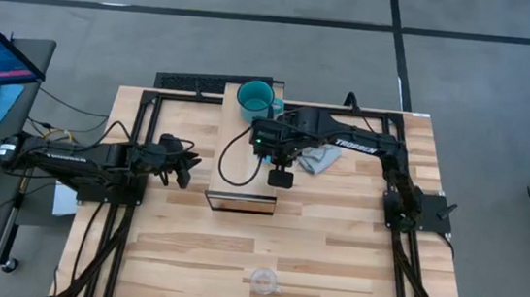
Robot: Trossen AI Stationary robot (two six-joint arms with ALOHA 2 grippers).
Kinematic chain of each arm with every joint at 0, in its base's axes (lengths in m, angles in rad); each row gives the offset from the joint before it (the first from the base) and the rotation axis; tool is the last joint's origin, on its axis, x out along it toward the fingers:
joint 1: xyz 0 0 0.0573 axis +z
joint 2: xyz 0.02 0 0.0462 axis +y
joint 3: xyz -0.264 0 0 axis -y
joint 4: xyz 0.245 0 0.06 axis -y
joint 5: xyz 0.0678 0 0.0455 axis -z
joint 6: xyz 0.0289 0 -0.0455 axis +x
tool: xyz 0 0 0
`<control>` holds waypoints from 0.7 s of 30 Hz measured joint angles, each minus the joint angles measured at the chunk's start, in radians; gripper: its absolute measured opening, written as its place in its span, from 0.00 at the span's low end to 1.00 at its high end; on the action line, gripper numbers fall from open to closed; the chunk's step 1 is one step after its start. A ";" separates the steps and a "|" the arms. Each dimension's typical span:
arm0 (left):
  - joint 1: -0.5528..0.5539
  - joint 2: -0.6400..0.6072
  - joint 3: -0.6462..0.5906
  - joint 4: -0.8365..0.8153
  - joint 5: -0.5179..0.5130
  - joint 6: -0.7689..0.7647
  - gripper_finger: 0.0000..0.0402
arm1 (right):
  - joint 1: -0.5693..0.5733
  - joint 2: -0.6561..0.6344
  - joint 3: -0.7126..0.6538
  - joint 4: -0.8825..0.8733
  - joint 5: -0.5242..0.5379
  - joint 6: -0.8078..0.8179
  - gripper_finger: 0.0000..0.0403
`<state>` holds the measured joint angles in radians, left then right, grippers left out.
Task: Stack small to large cups/mugs on shelf
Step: Put the blue mug on the shelf
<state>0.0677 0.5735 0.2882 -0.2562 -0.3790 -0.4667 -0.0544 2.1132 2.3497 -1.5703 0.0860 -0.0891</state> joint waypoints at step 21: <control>0.000 0.000 0.000 0.000 -0.001 0.010 0.23 | -0.005 0.003 0.000 0.038 -0.010 -0.001 0.10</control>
<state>0.0680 0.5735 0.2882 -0.2562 -0.3798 -0.4564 -0.0593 2.1166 2.3493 -1.5326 0.0765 -0.0898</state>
